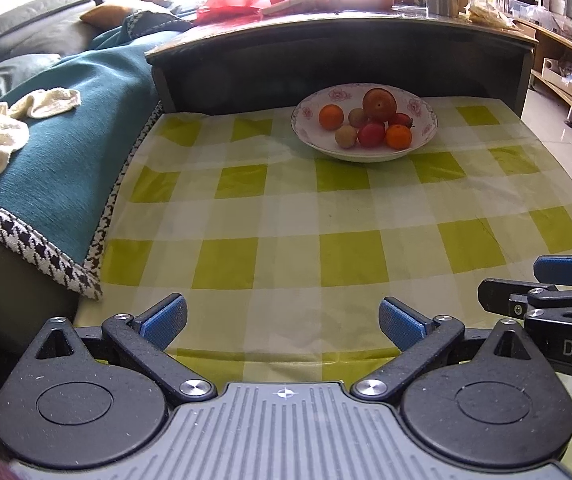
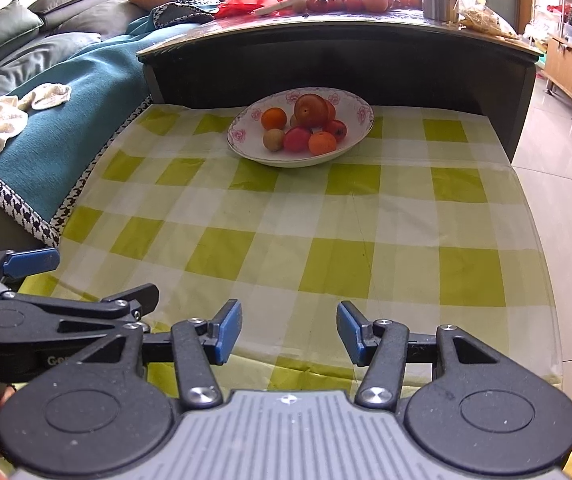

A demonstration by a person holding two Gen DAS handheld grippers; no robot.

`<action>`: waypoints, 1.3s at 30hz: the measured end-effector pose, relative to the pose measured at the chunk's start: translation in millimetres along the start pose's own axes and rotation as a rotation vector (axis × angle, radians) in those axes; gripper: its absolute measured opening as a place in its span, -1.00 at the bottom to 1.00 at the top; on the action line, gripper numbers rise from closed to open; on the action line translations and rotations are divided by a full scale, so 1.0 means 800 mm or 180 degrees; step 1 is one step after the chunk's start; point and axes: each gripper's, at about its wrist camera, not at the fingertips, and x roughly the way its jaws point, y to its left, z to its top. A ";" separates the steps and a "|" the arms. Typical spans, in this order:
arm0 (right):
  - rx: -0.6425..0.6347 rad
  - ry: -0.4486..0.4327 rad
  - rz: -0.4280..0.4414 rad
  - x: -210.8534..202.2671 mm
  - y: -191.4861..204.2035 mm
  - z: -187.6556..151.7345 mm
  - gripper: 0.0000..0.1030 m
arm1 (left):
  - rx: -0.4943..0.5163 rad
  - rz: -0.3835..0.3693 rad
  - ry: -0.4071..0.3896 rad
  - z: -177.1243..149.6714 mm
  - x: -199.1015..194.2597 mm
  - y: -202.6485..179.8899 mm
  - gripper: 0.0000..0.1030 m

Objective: Organize fruits

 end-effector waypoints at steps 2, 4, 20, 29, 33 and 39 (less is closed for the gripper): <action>0.0010 -0.0009 0.0011 -0.001 0.000 0.001 0.06 | -0.0013 0.0003 -0.0012 0.001 -0.001 0.001 1.00; 0.0012 -0.0008 0.0013 -0.001 -0.001 0.001 0.06 | -0.0021 0.0006 -0.0011 0.000 -0.001 0.001 1.00; -0.0025 0.0028 0.0001 0.001 0.001 -0.001 0.07 | -0.0101 -0.0028 0.0020 -0.002 -0.004 0.007 1.00; -0.0040 0.0072 -0.0009 0.004 -0.001 -0.002 0.08 | -0.0105 -0.0036 0.0042 -0.004 -0.005 0.006 1.00; -0.0026 0.0096 -0.0019 0.005 -0.003 -0.002 0.08 | -0.0117 -0.0057 0.0052 -0.005 -0.006 0.006 1.00; -0.0012 0.0130 -0.0021 0.005 -0.003 -0.003 0.08 | -0.0134 -0.0079 0.0079 -0.007 -0.007 0.007 1.00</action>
